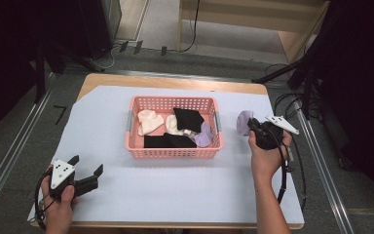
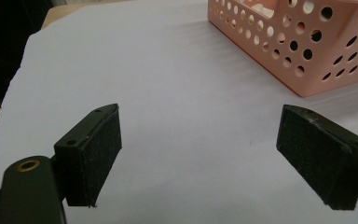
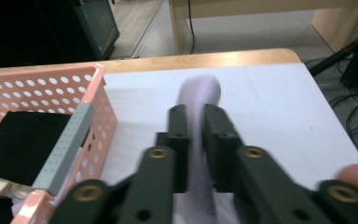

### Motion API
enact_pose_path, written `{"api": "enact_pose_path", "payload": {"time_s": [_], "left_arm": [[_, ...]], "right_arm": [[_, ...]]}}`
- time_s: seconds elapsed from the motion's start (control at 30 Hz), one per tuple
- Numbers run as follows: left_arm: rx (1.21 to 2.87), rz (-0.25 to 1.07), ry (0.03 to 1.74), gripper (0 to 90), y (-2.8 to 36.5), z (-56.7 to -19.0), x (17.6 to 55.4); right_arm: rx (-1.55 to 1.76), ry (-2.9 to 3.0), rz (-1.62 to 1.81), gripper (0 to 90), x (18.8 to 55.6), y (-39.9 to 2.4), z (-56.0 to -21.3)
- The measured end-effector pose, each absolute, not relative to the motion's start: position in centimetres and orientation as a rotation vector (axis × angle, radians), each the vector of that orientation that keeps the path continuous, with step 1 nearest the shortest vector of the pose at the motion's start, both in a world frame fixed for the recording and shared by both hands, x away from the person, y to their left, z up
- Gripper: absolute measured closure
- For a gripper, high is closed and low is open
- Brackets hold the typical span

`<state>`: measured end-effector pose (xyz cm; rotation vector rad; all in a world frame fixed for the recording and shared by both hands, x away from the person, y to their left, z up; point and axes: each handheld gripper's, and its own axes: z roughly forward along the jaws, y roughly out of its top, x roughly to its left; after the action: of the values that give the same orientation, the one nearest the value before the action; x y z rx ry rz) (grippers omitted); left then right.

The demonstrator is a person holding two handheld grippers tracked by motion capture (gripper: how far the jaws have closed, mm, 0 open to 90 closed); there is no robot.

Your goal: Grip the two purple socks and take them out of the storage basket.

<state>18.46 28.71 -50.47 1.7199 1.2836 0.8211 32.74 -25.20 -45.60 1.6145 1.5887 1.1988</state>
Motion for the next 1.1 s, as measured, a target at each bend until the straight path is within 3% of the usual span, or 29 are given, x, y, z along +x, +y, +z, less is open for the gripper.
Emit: {"api": "enact_pose_path", "payload": {"time_s": [0.1,0.2,0.6,1.1], "left_arm": [[1.726,0.823,1.283,15.0,28.7,-50.5,18.5],[1.725,0.826,1.284,15.0,28.7,-50.5,18.5],[1.723,0.821,1.282,15.0,28.7,-50.5,18.5],[1.727,0.819,1.283,15.0,28.7,-50.5,18.5]], "right_arm": [[1.573,1.608,1.203,64.3,32.6,-24.5,-45.5],[1.524,1.666,1.246,63.0,32.5,-22.9,-45.0],[1.389,1.968,1.143,74.6,33.0,-14.5,-44.8],[1.524,2.222,0.892,81.5,35.7,-10.3,-46.7]]}}
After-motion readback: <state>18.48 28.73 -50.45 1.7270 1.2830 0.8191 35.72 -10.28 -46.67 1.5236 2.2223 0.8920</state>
